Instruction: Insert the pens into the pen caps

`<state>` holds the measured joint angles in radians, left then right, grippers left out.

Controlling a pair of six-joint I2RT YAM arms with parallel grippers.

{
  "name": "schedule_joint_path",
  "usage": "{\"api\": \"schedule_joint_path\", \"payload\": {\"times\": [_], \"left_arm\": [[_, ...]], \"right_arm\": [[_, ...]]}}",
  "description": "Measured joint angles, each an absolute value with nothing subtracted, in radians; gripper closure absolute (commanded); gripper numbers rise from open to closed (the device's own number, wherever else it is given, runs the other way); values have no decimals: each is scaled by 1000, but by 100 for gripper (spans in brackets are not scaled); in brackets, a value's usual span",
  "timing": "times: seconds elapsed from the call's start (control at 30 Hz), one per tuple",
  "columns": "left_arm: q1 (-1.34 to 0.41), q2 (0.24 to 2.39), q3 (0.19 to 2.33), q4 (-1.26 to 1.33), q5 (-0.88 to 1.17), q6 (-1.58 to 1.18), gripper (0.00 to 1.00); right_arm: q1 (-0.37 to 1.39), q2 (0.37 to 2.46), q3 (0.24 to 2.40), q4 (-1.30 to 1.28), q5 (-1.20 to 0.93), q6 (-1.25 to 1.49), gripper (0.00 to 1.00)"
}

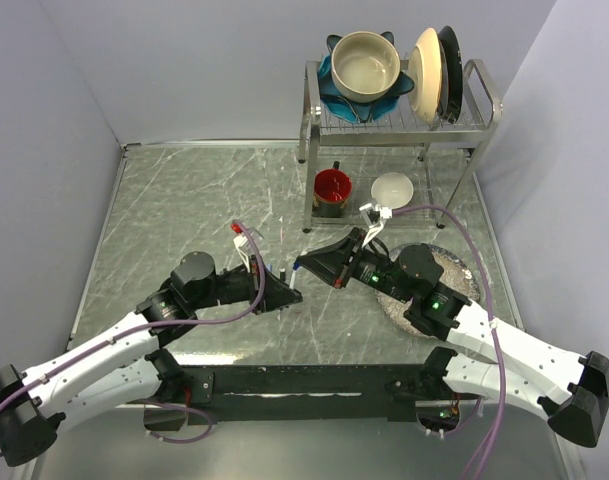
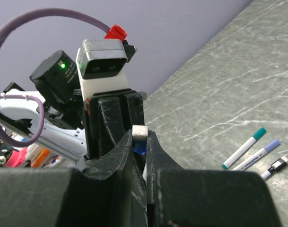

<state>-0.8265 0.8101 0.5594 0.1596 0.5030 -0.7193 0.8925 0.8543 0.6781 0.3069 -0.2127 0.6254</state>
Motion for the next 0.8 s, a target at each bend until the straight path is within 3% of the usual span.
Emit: {"api": "schedule_joint_path", "payload": {"times": [0.8], "left_arm": [[-826,725,559,107,527,-670,99]], "right_arm": [[892,890,762,230,-307,555,100]]}}
